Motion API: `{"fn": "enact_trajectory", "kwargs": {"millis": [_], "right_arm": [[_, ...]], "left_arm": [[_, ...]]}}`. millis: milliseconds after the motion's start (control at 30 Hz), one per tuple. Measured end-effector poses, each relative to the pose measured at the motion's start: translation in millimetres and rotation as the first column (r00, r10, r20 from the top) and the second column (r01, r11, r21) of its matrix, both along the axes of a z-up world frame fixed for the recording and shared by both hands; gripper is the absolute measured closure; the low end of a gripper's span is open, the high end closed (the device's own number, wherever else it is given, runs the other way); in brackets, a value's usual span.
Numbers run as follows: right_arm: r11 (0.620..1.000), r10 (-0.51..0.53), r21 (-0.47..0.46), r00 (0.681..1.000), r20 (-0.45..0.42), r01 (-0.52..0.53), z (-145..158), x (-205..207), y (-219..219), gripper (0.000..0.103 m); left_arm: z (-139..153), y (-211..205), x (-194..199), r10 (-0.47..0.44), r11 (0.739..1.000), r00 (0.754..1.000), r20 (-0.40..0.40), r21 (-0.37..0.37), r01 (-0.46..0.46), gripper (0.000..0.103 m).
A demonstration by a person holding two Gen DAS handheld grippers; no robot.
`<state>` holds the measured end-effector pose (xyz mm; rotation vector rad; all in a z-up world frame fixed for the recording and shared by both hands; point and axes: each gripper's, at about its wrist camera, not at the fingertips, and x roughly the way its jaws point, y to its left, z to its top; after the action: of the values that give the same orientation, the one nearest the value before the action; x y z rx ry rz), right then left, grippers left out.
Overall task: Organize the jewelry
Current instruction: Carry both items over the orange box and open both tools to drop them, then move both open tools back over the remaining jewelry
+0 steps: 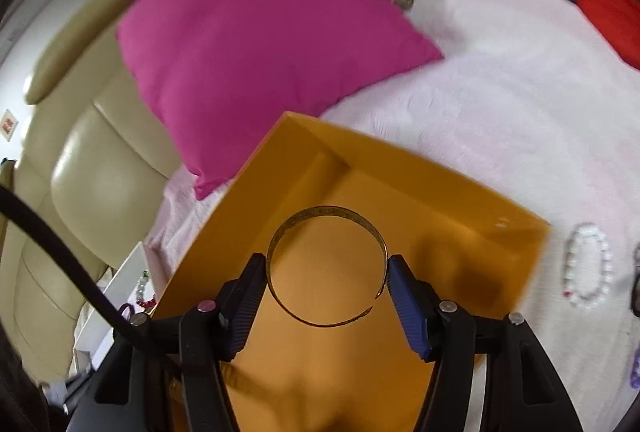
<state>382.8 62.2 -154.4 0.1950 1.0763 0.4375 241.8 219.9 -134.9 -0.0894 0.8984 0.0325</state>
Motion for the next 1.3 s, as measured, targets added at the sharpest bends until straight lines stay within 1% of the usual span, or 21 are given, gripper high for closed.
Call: {"fn": "enact_trajectory", "kwargs": {"millis": [33,67,100,133,233,367,433,500,533,600,733,800,900,1000,1067,1233,1300], "right_arm": [[1.0,0.009,-0.002,1.0,-0.009,-0.009,-0.7,2.6,2.5,0.036],[1.0,0.022,-0.004,0.999,-0.026,-0.022,-2.2,7.1,6.2,0.034],[1.0,0.026,-0.004,0.999,-0.037,-0.026,-2.8,10.0,7.9,0.034],[1.0,0.027,0.003,0.999,-0.037,-0.027,-1.7,10.9,7.8,0.034],[0.999,0.014,0.047,1.0,0.005,-0.014,11.8,3.6,-8.5,0.034],[0.996,-0.035,0.082,0.996,0.087,0.028,36.0,-21.4,-47.1,0.034],[0.993,-0.078,0.098,0.988,0.131,0.066,50.9,-41.4,-79.6,0.034],[0.986,-0.132,0.124,0.978,0.159,0.113,62.3,-66.8,-120.0,0.034],[0.983,-0.151,0.128,0.974,0.17,0.13,66.6,-75.3,-132.8,0.034],[0.976,-0.205,0.123,0.957,0.207,0.182,74.3,-104.6,-171.0,0.034],[0.955,-0.292,0.123,0.921,0.257,0.268,82.3,-150.2,-227.3,0.034],[0.941,-0.338,0.117,0.897,0.285,0.318,85.4,-173.2,-256.2,0.034],[0.922,-0.387,0.118,0.865,0.319,0.369,87.3,-193.1,-283.8,0.033],[0.905,-0.425,0.136,0.843,0.329,0.404,81.7,-203.0,-304.9,0.03],[0.899,-0.438,0.129,0.84,0.319,0.419,72.1,-204.7,-318.9,0.029],[0.869,-0.495,0.151,0.838,0.23,0.472,47.8,-202.0,-356.7,0.029],[0.86,-0.51,0.148,0.83,0.225,0.488,46.2,-203.2,-369.2,0.029]], "left_arm": [[1.5,1.1,-0.7,0.003,1.0,1.0,0.008,0.001,-0.003,0.063],[2.2,2.6,-0.7,0.008,1.0,1.0,0.015,0.004,-0.008,0.052],[5.2,3.5,-2.2,0.023,1.0,0.999,0.027,0.02,-0.024,0.043],[9.1,3.0,-4.5,0.032,0.999,0.999,0.044,0.034,-0.033,0.042],[19.1,-1.7,-5.8,0.034,0.998,0.997,0.073,0.058,-0.039,0.041],[41.3,-25.4,-14.3,0.0,0.995,0.991,0.134,0.099,-0.014,0.041],[52.5,-41.3,-19.0,-0.024,0.993,0.986,0.167,0.12,0.004,0.039],[63.3,-58.5,-23.0,-0.048,0.99,0.979,0.199,0.139,0.02,0.036],[69.9,-69.6,-25.0,-0.063,0.988,0.974,0.218,0.152,0.03,0.036],[82.0,-93.5,-29.1,-0.095,0.982,0.962,0.255,0.182,0.048,0.035],[98.7,-137.8,-33.3,-0.146,0.972,0.943,0.298,0.219,0.081,0.034],[102.9,-156.5,-32.8,-0.164,0.968,0.938,0.305,0.233,0.093,0.034],[108.3,-187.3,-29.3,-0.191,0.959,0.931,0.312,0.261,0.109,0.033],[110.0,-215.2,-27.6,-0.214,0.951,0.925,0.314,0.282,0.124,0.032],[107.5,-228.7,-23.3,-0.215,0.949,0.926,0.312,0.292,0.122,0.032],[96.7,-262.7,-5.8,-0.217,0.947,0.931,0.293,0.293,0.128,0.032],[93.6,-274.3,-1.5,-0.217,0.948,0.932,0.291,0.292,0.13,0.032]]}}
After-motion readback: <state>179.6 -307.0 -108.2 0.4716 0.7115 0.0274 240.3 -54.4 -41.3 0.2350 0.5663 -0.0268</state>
